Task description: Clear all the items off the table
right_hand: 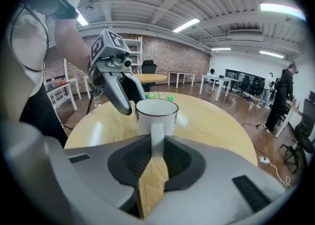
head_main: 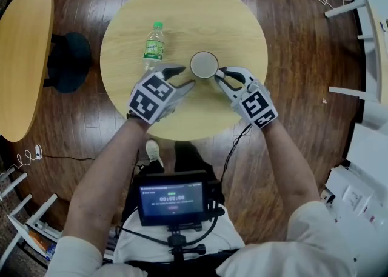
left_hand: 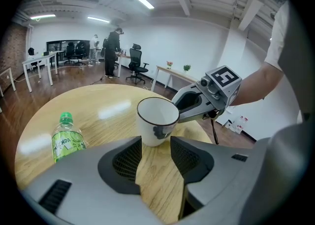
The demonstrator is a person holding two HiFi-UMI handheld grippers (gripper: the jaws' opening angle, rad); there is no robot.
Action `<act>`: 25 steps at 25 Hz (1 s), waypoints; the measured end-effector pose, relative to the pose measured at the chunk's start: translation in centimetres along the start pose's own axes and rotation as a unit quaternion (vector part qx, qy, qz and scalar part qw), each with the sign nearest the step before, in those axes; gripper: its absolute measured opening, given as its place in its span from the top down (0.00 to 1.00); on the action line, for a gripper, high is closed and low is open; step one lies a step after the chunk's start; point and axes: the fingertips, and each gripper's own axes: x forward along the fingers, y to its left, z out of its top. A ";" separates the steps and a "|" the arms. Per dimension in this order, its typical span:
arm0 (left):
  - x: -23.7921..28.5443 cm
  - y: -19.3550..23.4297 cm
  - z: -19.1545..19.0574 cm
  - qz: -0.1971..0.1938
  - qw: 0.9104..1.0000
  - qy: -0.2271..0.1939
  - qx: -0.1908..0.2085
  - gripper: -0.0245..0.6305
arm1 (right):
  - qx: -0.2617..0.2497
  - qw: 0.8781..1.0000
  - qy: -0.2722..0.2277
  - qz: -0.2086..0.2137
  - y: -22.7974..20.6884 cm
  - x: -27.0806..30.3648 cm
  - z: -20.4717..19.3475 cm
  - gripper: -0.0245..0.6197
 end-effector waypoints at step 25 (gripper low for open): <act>-10.5 -3.6 4.0 0.019 0.996 -0.085 -0.014 0.68 | 0.016 0.996 -0.053 -0.071 -0.8 -8.8 6.4 0.86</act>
